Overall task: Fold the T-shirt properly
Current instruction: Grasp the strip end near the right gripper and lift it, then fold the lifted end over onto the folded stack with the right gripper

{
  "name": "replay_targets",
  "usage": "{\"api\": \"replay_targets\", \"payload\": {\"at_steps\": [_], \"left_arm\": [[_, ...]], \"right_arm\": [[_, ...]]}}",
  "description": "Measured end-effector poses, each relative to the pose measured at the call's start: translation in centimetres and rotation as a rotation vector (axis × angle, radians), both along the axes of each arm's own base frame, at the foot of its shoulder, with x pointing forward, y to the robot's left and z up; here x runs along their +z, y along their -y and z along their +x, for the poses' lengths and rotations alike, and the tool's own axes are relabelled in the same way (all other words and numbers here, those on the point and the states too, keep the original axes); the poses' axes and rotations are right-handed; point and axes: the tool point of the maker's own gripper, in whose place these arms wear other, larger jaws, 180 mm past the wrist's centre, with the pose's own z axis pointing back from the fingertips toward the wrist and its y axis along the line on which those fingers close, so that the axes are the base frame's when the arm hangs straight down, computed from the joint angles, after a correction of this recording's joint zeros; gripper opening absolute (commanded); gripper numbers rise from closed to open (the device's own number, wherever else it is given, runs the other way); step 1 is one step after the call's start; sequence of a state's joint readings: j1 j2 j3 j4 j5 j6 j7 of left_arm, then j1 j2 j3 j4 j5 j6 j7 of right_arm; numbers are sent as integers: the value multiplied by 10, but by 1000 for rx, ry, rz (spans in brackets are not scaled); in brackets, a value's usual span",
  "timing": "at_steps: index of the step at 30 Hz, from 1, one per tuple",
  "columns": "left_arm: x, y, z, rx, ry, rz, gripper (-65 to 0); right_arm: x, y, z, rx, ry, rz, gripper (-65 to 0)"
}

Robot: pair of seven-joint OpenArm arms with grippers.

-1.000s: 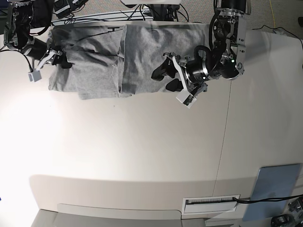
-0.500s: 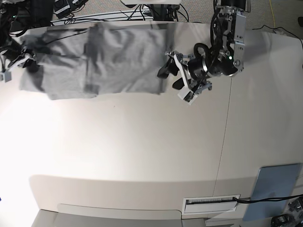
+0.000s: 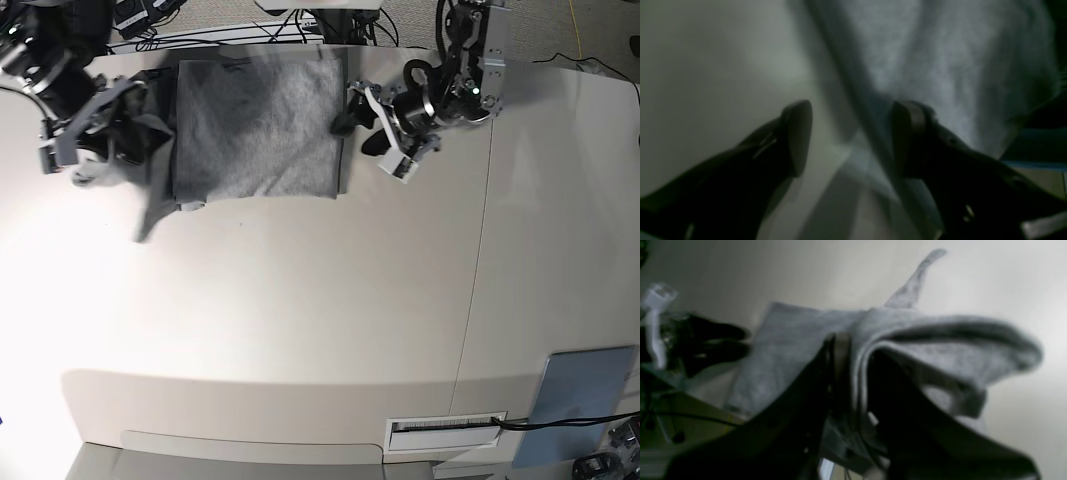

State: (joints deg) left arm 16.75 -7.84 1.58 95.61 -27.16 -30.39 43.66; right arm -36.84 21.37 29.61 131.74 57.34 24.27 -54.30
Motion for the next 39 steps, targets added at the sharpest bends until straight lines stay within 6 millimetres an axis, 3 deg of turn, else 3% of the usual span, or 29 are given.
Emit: {"api": "replay_targets", "payload": {"at_steps": [2,7,11,19,24,28,30,39], "left_arm": [[-2,7,-2,-8,-7,-27,-266],[-1,14,-3,-3,-14,-53,-266],[-1,15,-3,-4,-16,-52,-266],[-1,15,-3,-7,-15,-53,-266],[-1,15,-4,-7,-15,-53,-266],[-1,15,-4,-7,-15,-53,-266],[-1,15,-4,-7,-15,-53,-266],[-1,15,-3,-9,-14,-49,-266]], "right_arm": [[2,-22,1,31,20,30,-650],[-19,-77,-8,160,-21,60,-650],[-27,-106,1,175,0,36,-650],[-37,-169,-10,281,35,-23,-650],[-37,-188,-14,335,83,-90,-650],[-37,-203,-26,384,72,-58,-467],[-33,-207,-26,391,96,-40,-433],[-18,-216,-13,344,161,-7,-433]]}}
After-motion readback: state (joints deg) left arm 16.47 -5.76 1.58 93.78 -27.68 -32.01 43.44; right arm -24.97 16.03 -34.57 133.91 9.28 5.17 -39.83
